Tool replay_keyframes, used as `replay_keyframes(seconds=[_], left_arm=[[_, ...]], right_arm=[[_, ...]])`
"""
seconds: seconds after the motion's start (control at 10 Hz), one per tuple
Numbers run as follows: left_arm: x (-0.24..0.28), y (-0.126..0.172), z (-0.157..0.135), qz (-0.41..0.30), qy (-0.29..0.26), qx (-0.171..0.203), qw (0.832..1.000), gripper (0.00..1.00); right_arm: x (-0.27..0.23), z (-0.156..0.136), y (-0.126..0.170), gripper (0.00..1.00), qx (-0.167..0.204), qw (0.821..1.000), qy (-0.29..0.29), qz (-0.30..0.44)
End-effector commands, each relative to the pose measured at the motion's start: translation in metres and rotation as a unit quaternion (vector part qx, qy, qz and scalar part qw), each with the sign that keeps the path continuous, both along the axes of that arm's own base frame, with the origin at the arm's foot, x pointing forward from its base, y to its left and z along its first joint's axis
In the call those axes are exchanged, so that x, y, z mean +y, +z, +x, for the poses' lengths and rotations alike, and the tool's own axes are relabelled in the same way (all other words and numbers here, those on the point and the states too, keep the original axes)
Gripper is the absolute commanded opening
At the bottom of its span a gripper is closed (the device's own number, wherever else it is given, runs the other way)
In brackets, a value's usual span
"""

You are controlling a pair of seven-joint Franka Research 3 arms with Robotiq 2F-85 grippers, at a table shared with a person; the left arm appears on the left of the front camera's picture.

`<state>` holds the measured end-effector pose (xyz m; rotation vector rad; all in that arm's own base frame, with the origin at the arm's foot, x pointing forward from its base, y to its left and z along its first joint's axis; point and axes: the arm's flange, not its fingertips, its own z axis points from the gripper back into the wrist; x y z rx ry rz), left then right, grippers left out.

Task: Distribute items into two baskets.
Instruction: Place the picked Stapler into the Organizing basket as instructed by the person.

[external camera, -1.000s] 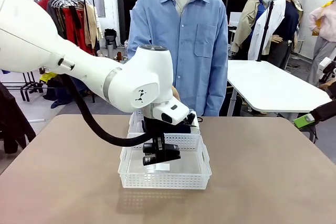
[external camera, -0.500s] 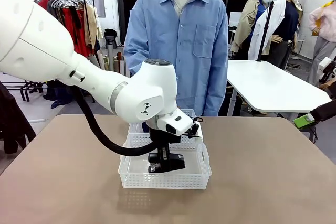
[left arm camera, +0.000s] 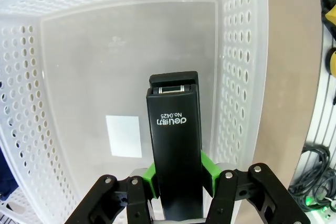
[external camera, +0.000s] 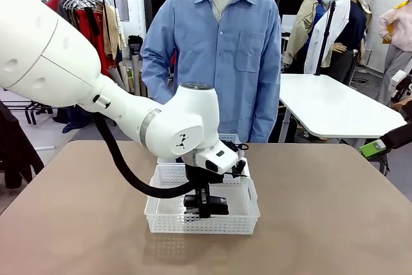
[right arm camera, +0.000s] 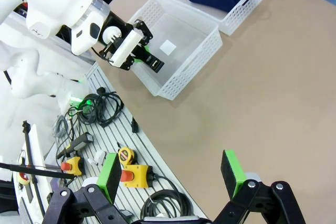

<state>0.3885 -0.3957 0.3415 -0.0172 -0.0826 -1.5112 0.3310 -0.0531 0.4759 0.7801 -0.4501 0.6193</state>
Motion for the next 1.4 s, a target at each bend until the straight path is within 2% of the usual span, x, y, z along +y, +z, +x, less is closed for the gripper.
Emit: replay_keyframes(seconds=[0.0, 0.1, 0.5, 0.6, 1.0, 1.3], left_arm=[[0.001, -0.002, 0.003, -0.003, -0.014, 0.008, 1.000, 0.00], [0.001, -0.001, 0.004, -0.001, -0.012, 0.010, 1.000, 0.12], [0.004, 0.005, 0.006, -0.002, -0.007, 0.007, 1.000, 0.92], [0.006, 0.010, 0.009, -0.002, -0.004, 0.001, 1.000, 1.00], [0.022, 0.054, 0.027, -0.011, 0.018, -0.023, 1.000, 1.00], [0.035, 0.085, 0.019, -0.004, 0.033, -0.034, 0.999, 1.00]], right_arm=[[0.001, 0.001, 0.001, 1.00, -0.001, 1.000, -0.001, -0.003], [0.001, 0.001, 0.001, 1.00, -0.001, 1.000, -0.001, -0.003], [0.001, 0.001, 0.001, 1.00, -0.001, 1.000, -0.001, -0.003], [0.001, 0.001, 0.001, 1.00, -0.001, 1.000, -0.001, -0.003], [0.001, 0.001, 0.001, 1.00, -0.001, 1.000, -0.001, -0.003], [0.001, 0.001, 0.001, 1.00, -0.001, 1.000, -0.001, -0.003]])
